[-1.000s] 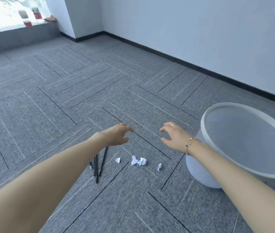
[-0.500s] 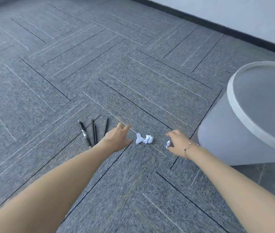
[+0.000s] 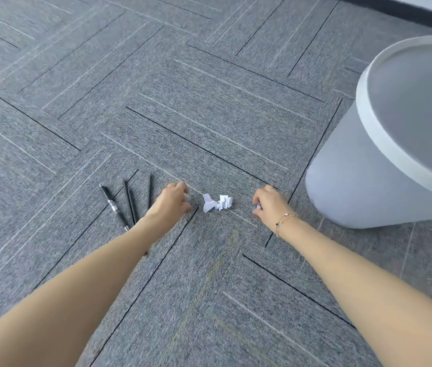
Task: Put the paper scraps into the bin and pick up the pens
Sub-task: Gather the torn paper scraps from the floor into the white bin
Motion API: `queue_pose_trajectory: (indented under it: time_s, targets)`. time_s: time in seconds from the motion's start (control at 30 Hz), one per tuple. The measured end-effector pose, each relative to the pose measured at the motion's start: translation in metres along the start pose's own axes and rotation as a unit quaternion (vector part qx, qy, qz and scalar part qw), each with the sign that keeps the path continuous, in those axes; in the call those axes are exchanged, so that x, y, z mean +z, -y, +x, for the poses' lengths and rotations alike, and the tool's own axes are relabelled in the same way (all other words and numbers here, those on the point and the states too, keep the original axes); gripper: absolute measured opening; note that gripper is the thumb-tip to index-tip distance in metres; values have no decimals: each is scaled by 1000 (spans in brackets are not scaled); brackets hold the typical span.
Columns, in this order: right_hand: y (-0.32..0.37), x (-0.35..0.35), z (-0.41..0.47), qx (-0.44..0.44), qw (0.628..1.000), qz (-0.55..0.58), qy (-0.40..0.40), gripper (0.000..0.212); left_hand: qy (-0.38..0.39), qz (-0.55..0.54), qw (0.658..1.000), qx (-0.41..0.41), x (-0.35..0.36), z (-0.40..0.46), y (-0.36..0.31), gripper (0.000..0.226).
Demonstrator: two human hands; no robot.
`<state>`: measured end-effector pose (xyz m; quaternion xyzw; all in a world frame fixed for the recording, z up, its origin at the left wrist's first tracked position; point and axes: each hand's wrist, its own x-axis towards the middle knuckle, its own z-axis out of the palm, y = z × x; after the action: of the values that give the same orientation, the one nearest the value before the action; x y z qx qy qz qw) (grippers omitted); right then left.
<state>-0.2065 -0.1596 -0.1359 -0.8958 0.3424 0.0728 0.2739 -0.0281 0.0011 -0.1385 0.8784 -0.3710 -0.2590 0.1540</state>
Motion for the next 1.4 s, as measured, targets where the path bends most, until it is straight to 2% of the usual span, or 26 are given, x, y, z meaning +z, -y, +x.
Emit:
queue_pose_trajectory:
  time_s: [0.13, 0.23, 0.33, 0.4, 0.47, 0.57, 0.7, 0.8, 1.03, 1.27, 1.33, 1.4]
  targets:
    - [12, 7, 0, -26, 999, 33, -14, 7, -16, -9, 998, 64, 1, 10, -13, 20]
    - [23, 12, 4, -45, 997, 57, 3, 16, 35, -23, 994, 104, 10, 12, -22, 39]
    - [32, 16, 9, -57, 993, 89, 41, 40, 58, 2, 992, 111, 18, 11, -27, 58]
    - [36, 19, 12, -57, 992, 100, 52, 52, 38, 0, 994, 100, 22, 12, -26, 53]
    - [40, 22, 16, -61, 992, 98, 49, 57, 31, 0, 995, 98, 24, 13, -25, 41]
    - [46, 26, 20, -67, 992, 100, 34, 49, 32, -10, 995, 90, 23, 13, -23, 31]
    - [49, 31, 18, -80, 991, 111, 6, 26, 40, -26, 993, 104, 18, 11, -21, 19]
    - [44, 36, 16, -84, 988, 133, -1, 16, 26, -24, 993, 116, 19, 11, -19, 16]
    - [34, 30, 16, -74, 990, 115, -43, 10, 19, -28, 994, 103, 21, 10, -12, 11]
    - [13, 21, 10, -35, 991, 105, -72, 9, 24, -12, 991, 128, 15, 10, -22, 9]
    - [7, 19, 6, -30, 992, 101, -68, 10, 53, -15, 990, 131, 15, 10, -29, 6]
    - [3, 17, 3, -21, 993, 96, -64, 9, 104, -22, 986, 131, 19, 9, -35, 13]
